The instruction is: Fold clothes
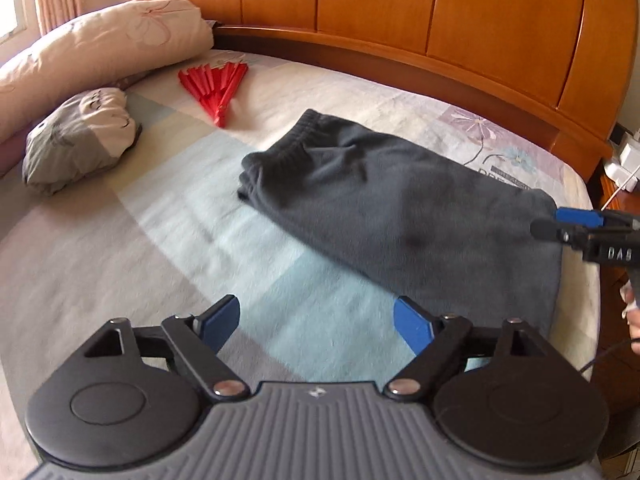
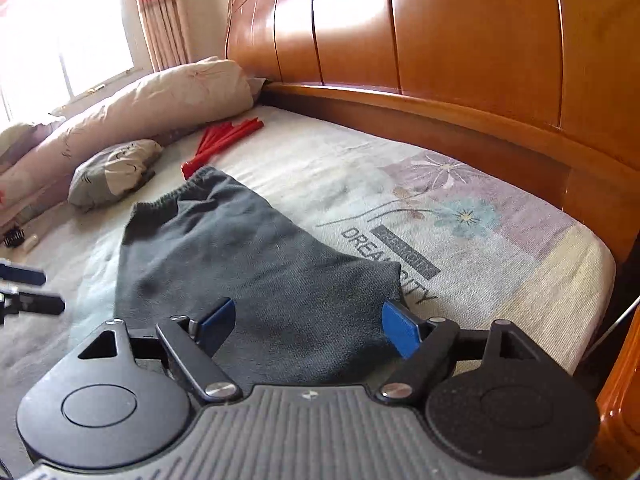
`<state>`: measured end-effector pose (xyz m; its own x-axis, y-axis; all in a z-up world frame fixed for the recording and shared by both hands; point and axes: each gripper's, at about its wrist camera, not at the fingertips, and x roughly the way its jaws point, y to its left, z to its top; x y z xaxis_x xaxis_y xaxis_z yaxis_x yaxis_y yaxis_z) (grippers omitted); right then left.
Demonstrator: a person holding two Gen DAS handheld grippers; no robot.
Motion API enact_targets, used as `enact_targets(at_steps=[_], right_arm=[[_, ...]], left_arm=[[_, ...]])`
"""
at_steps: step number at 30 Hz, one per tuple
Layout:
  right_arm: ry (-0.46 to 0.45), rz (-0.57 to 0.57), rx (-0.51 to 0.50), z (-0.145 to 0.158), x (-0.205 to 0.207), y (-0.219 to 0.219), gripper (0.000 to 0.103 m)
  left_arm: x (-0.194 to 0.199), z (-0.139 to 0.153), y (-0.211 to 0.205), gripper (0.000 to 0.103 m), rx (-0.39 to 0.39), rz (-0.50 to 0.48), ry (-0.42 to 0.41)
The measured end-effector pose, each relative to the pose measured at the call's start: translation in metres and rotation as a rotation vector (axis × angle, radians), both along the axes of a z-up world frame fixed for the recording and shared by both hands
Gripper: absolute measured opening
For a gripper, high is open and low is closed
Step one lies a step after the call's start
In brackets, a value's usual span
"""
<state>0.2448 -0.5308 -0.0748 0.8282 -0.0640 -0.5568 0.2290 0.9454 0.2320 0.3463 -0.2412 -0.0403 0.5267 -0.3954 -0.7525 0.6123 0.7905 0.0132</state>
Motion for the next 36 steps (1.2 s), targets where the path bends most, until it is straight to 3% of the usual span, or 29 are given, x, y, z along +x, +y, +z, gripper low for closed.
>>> enact_targets(at_steps=[2, 7, 9, 12, 19, 22, 26, 31, 36], right_arm=[[-0.009, 0.010, -0.001, 0.004, 0.002, 0.002, 0.084], [0.078, -0.049, -0.002, -0.007, 0.015, 0.002, 0.083], [0.059, -0.043, 0.009, 0.002, 0.010, 0.010, 0.083], [0.041, 0.002, -0.008, 0.009, 0.002, 0.032, 0.089], [0.186, 0.020, -0.180, -0.007, -0.003, 0.092, 0.089], [0.161, 0.025, -0.168, -0.002, -0.010, 0.101, 0.090], [0.249, 0.032, -0.173, -0.010, -0.003, 0.109, 0.092], [0.153, 0.079, -0.190, 0.017, 0.013, 0.120, 0.092], [0.021, 0.218, -0.177, 0.029, 0.072, 0.129, 0.094]], left_arm=[[-0.017, 0.000, 0.018, 0.091, -0.001, 0.037, -0.029], [-0.053, 0.002, 0.057, 0.096, 0.015, 0.152, -0.070], [-0.064, 0.003, 0.069, 0.096, 0.043, 0.192, -0.083], [-0.080, 0.004, 0.081, 0.096, 0.052, 0.218, -0.100], [-0.111, -0.002, 0.099, 0.096, 0.024, 0.259, -0.068], [-0.118, -0.001, 0.107, 0.096, 0.004, 0.257, -0.069], [-0.123, 0.003, 0.119, 0.096, -0.027, 0.275, -0.078], [-0.126, 0.009, 0.133, 0.096, -0.047, 0.293, -0.091], [-0.126, 0.012, 0.146, 0.096, -0.074, 0.327, -0.093]])
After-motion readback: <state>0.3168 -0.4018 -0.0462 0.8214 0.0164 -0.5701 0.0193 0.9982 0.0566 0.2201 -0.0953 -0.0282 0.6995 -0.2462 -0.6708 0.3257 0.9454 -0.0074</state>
